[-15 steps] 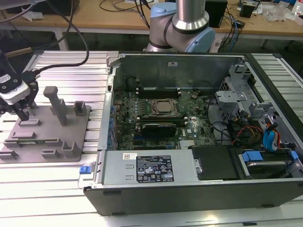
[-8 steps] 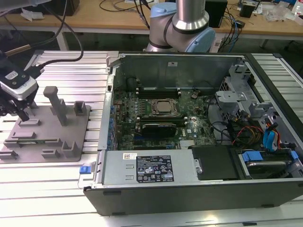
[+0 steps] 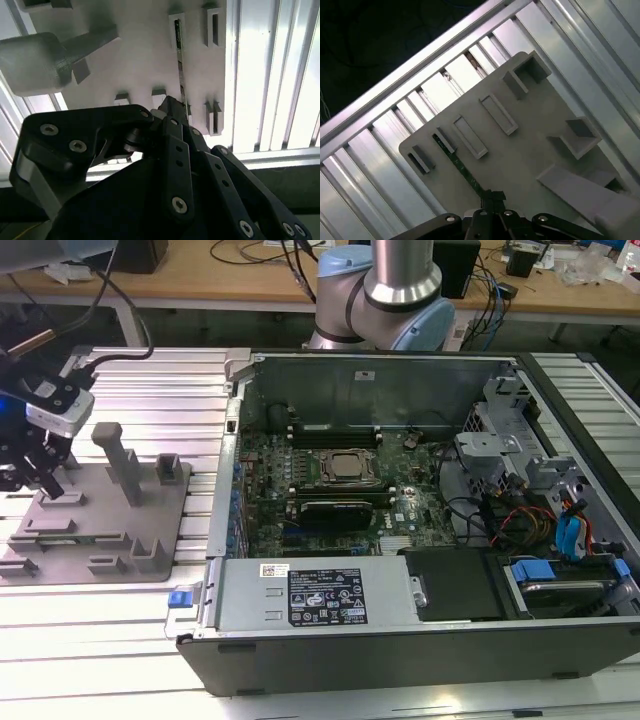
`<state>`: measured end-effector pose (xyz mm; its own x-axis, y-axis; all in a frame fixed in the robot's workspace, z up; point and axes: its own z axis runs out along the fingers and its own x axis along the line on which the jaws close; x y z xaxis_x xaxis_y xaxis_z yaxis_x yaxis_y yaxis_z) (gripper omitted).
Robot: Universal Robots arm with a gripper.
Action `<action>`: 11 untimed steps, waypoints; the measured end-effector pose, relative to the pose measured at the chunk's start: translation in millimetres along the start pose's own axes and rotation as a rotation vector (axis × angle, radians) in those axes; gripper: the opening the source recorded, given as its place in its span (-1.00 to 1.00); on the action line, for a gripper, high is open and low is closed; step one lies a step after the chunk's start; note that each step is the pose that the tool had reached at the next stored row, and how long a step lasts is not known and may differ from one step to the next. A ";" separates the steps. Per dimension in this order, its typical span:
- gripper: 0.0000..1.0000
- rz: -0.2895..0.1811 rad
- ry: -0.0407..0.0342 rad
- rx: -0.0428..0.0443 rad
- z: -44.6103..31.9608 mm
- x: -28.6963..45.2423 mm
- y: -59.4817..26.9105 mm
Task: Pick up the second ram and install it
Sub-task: 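Pick up the second ram and move it above second insertion slot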
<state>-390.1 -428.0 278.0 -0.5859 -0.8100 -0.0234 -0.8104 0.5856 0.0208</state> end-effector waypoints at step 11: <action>-0.84 -0.285 0.0060 -0.0067 9.0 0.2 -0.2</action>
<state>-390.1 -428.0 269.0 -0.3340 -0.9423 -0.0233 -0.9425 0.3336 0.0209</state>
